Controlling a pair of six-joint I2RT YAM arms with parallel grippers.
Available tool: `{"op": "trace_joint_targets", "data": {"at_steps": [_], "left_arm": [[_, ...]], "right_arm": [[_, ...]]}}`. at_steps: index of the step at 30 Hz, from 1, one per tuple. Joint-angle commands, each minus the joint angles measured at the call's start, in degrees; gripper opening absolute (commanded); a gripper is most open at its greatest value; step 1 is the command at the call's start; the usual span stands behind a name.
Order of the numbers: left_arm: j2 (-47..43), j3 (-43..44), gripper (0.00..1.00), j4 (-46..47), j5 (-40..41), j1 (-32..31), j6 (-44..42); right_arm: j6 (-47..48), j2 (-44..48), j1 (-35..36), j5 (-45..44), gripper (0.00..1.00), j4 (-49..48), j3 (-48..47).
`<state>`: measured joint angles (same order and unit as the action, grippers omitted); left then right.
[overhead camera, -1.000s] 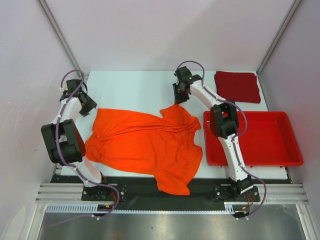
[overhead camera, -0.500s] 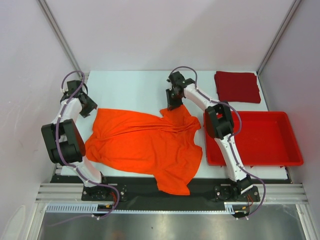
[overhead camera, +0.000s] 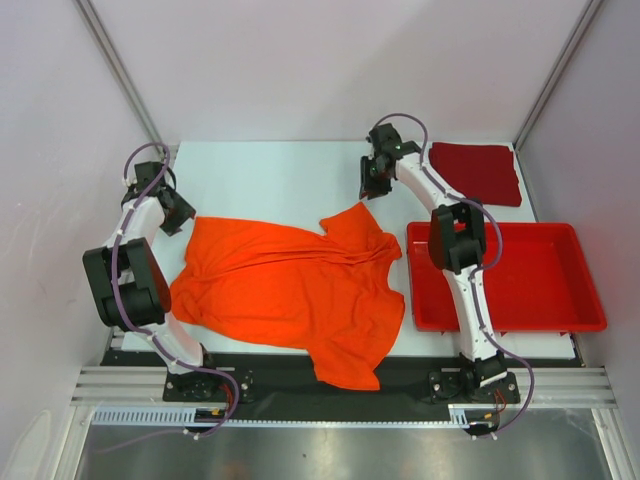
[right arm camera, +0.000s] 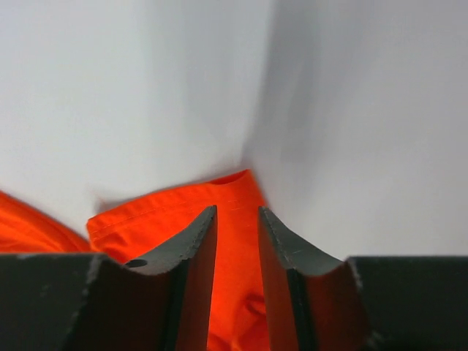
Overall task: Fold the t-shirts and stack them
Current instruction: Flatten the tshirt out
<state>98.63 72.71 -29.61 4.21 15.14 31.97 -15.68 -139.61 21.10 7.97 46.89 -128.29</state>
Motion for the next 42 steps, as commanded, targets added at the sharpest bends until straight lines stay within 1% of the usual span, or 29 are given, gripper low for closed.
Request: {"op": "trace_joint_targets", "data": {"at_steps": [1,3,10,13,20,25,28,34,37,38,40,41,42], "left_arm": [[-1.4,-0.4,0.51,1.7,-0.8,0.1,0.2],[-1.3,-0.4,0.51,1.7,-0.8,0.1,0.1],[-1.1,0.1,0.51,1.7,-0.7,0.1,-0.2],[-0.7,0.5,0.51,1.8,-0.8,0.1,-0.3],[0.2,0.9,0.51,1.8,-1.0,0.1,-0.1],[0.6,1.3,0.54,2.1,-0.7,0.1,0.0],[0.6,1.2,0.59,2.8,-1.0,0.1,0.1],[1.6,1.6,0.65,3.6,-1.4,0.1,0.3],[3.8,3.5,0.68,3.7,-1.0,0.0,-0.3],[4.5,4.0,0.68,3.9,-1.1,0.1,-0.6],[6.2,6.0,0.65,5.1,-1.7,0.1,-2.3],[8.1,7.0,0.62,5.1,-1.5,0.1,-2.9],[9.2,7.9,0.59,4.9,-1.1,0.1,-3.8]], "right_arm": [[2.0,0.6,-0.4,-2.3,0.35,0.0,-2.3],[2.5,-0.1,-0.7,-3.1,0.35,-0.4,-2.3],[2.7,-2.1,-1.2,0.4,0.35,-1.3,-2.2],[2.2,-1.5,-1.1,0.8,0.37,-2.2,-0.7],[1.6,-3.4,-0.9,2.1,0.37,-2.0,-0.7],[1.7,-4.7,-0.5,2.2,0.36,-1.9,-0.7],[1.8,-5.0,-0.3,1.8,0.36,-2.0,-0.6],[2.6,-5.5,0.1,-0.8,0.33,-1.5,-1.1],[2.7,-5.6,0.3,-1.3,0.27,-1.1,-1.2],[2.6,-5.6,0.3,-1.3,0.18,-1.2,-1.3],[2.0,-5.3,0.3,-1.2,0.1,-1.1,-1.3],[1.8,-5.1,0.3,-0.8,0.07,-1.3,-1.2],[1.7,-4.9,0.4,-0.6,0.07,-1.2,-1.2]]}}
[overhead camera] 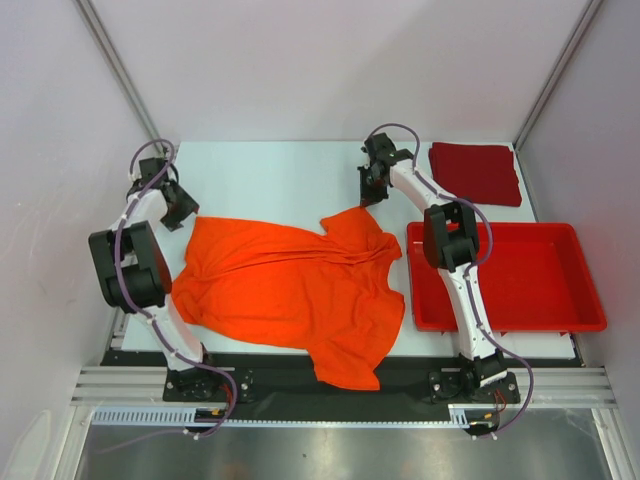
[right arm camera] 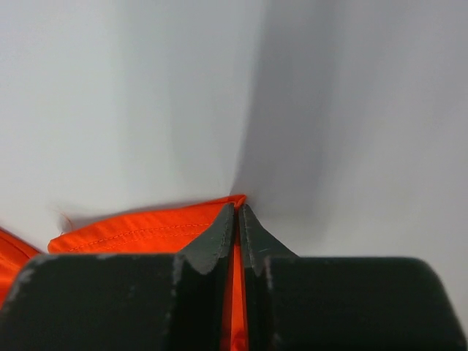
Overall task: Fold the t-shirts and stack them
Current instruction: Flatten the tshirt out
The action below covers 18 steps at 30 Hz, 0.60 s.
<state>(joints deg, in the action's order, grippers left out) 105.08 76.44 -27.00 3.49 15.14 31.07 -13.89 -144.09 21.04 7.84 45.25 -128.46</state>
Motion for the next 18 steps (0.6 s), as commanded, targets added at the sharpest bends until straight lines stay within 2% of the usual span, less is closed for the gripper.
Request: {"op": "trace_joint_targets", "data": {"at_steps": [1,5,8,13,18], "left_arm": [[3.7,6.0,0.57,2.3,-0.1,0.2,-3.6],[8.4,9.7,0.53,4.7,-3.0,0.1,-9.0],[12.5,14.2,0.52,0.7,-2.3,0.1,-11.7],[11.1,11.2,0.54,1.9,-2.5,-0.4,-12.5],[12.5,12.2,0.55,0.7,-3.0,-1.4,-13.5]], "right_arm": [[-0.4,-0.4,0.8,-0.3,0.07,0.4,-1.0],[-0.5,-0.1,1.4,-0.2,0.06,1.0,-0.8],[-0.4,-0.1,1.6,-0.1,0.06,1.2,-0.4],[-0.5,0.6,1.6,-0.3,0.06,0.6,0.6],[-0.8,0.7,1.4,-0.2,0.06,0.2,0.9]]}}
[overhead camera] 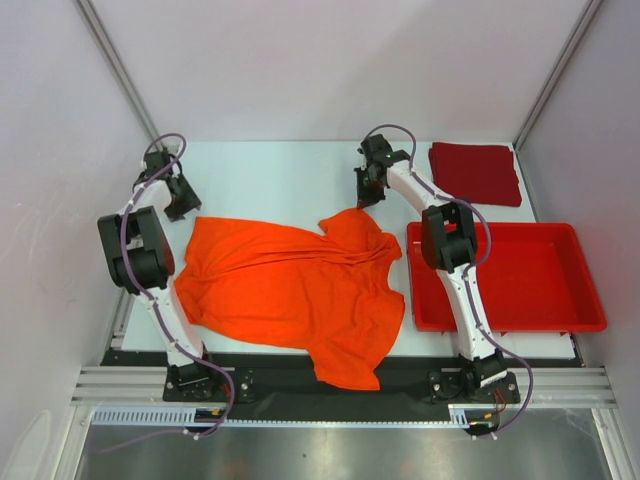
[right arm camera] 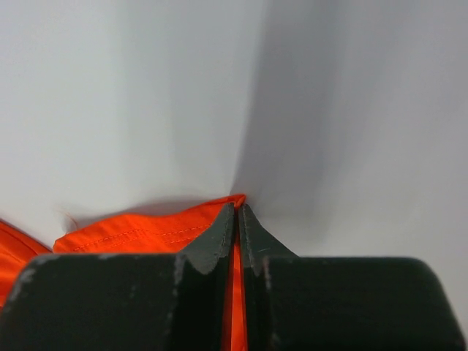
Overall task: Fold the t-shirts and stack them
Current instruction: Flatten the tshirt out
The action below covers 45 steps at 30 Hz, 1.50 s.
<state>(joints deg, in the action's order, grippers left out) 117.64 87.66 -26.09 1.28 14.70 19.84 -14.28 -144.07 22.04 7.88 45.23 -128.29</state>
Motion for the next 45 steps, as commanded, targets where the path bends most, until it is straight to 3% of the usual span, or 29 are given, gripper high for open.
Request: {"op": "trace_joint_targets", "data": {"at_steps": [1,7,22,25,33,45], "left_arm": [[0.2,1.3,0.54,-0.4,-0.8,-1.2,-2.3],[-0.3,-0.7,0.49,-0.5,-0.1,-1.9,-1.4],[3.6,0.0,0.47,-0.6,0.9,-2.0,-1.5],[4.3,1.3,0.38,-0.9,0.7,-2.0,-1.6],[2.6,2.6,0.0,-2.1,2.5,-1.9,-0.8],[-8.2,2.1,0.0,-3.2,4.3,-1.9,-0.5]], "right_arm": [[-0.5,0.7,0.3,-0.1,0.06,0.3,0.7],[-0.3,0.8,0.2,-0.3,0.06,0.3,0.8],[0.0,1.2,-0.1,-0.1,0.06,0.6,0.9],[0.0,1.1,-0.1,-0.1,0.05,0.8,0.8],[-1.3,2.9,-0.5,-1.9,0.0,1.3,-1.4],[-1.6,12.8,-1.5,-7.6,0.0,4.4,-8.6]]}}
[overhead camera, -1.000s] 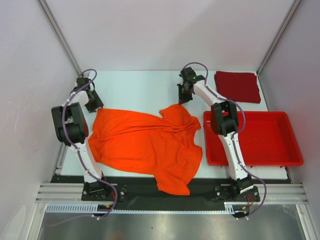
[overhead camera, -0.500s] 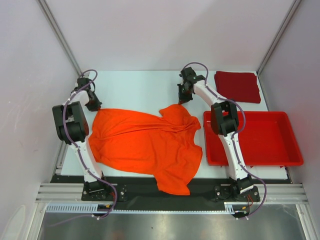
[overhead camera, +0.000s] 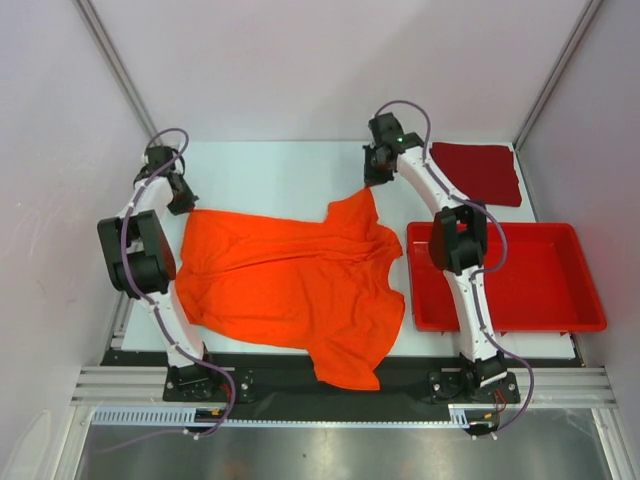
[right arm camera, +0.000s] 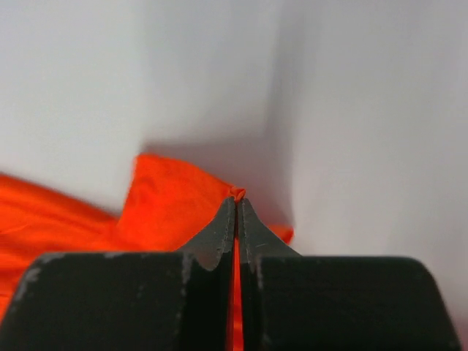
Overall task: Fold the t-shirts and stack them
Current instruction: Flatten the tshirt out
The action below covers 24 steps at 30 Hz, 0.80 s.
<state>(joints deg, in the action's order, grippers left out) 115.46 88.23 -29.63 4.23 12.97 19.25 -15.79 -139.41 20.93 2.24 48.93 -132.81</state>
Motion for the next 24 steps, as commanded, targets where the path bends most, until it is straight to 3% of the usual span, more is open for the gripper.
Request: {"op": "trace_joint_targets", "data": {"at_steps": [1,12,24], "left_arm": [[-7.3,1.2,0.0,0.2,1.3,-0.1,0.3],[-17.5,-1.7,0.0,1.0,0.6,1.2,3.0],[-19.3,-1.9,0.0,1.9,1.2,2.8,2.9]], "right_arm": [[-0.1,9.0,-0.4,-2.1,0.0,0.7,-3.9],[0.9,16.5,0.0,-0.9,0.0,-0.1,-3.2],[1.6,16.7,0.3,-1.7,0.0,-5.4,-7.5]]}}
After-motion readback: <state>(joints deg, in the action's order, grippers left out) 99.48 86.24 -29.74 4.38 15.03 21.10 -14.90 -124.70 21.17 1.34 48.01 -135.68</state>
